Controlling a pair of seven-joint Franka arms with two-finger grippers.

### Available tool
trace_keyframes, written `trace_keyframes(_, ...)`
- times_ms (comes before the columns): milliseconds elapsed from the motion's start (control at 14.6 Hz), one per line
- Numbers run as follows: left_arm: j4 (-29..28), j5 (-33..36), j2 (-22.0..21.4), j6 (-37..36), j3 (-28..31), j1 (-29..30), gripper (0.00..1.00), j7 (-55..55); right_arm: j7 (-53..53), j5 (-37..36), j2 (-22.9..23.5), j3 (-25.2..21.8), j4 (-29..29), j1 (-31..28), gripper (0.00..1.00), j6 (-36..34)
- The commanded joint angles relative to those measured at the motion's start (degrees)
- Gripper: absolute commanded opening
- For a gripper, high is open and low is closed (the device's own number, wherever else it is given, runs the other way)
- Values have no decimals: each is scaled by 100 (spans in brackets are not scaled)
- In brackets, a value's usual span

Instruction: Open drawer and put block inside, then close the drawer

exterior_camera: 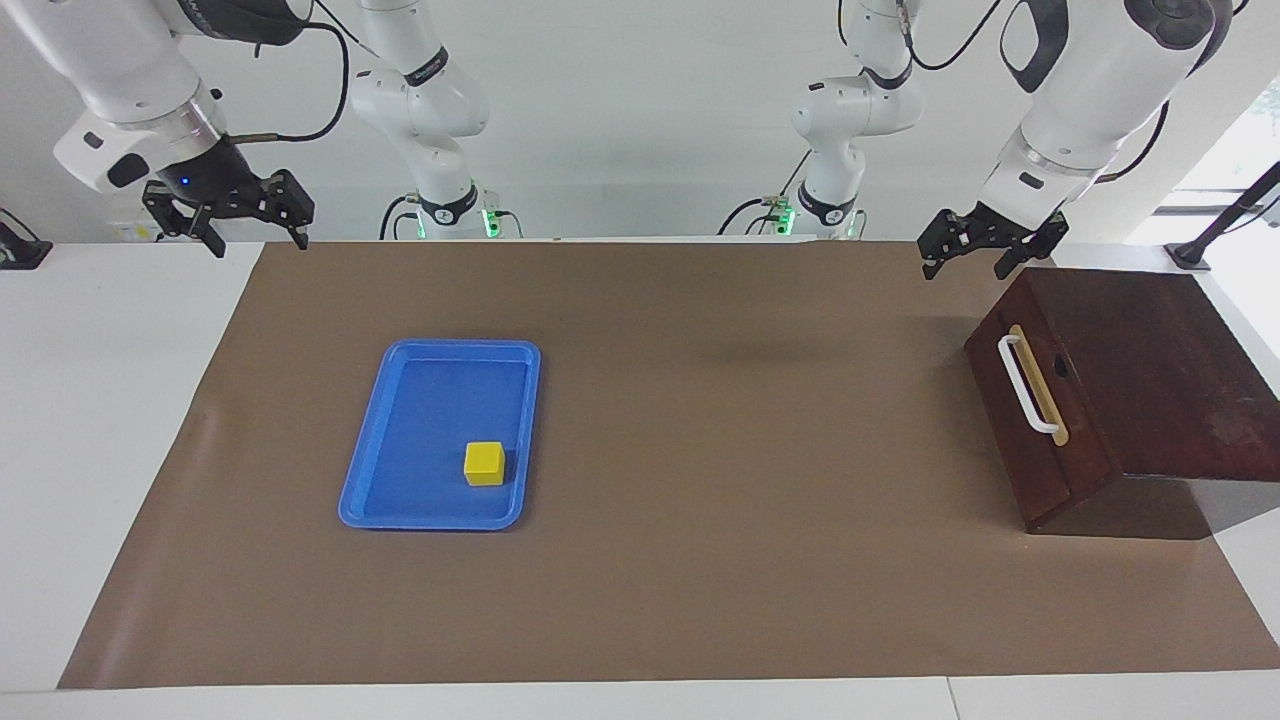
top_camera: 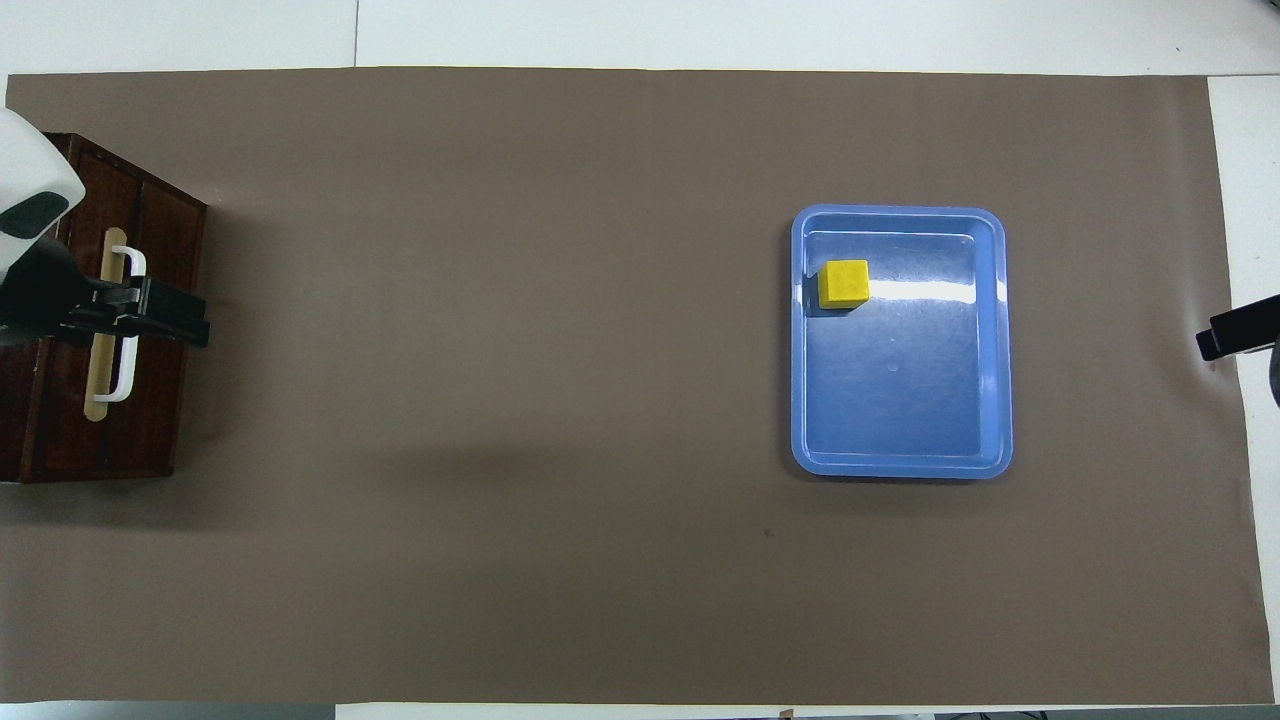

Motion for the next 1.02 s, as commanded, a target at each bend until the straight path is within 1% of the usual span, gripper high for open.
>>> trace_keyframes(0, -55, -69, -77, 45, 33, -27, 100, 42, 40, -126, 46, 79, 69, -87, 100, 62)
trace_keyframes(273, -55, -69, -86, 37, 33, -44, 100, 16, -39, -108, 64, 88, 69, -105, 100, 88)
trace_keyframes(410, -55, -69, -86, 19, 33, -18, 100, 33, -144, -56, 64, 70, 69, -114, 100, 272)
trace_keyframes(615, -38, -69, -77, 54, 33, -9, 100, 42, -145, -38, 55, 70, 60, -105, 100, 256)
trace_keyframes(888, -73, -69, -86, 124, 33, -88, 100, -10, 241, -29, 20, 61, -36, -105, 100, 326)
trace_keyframes(956, -116, -35, -86, 238, 33, -88, 100, -2, 251, -12, 3, 61, -97, -105, 100, 413)
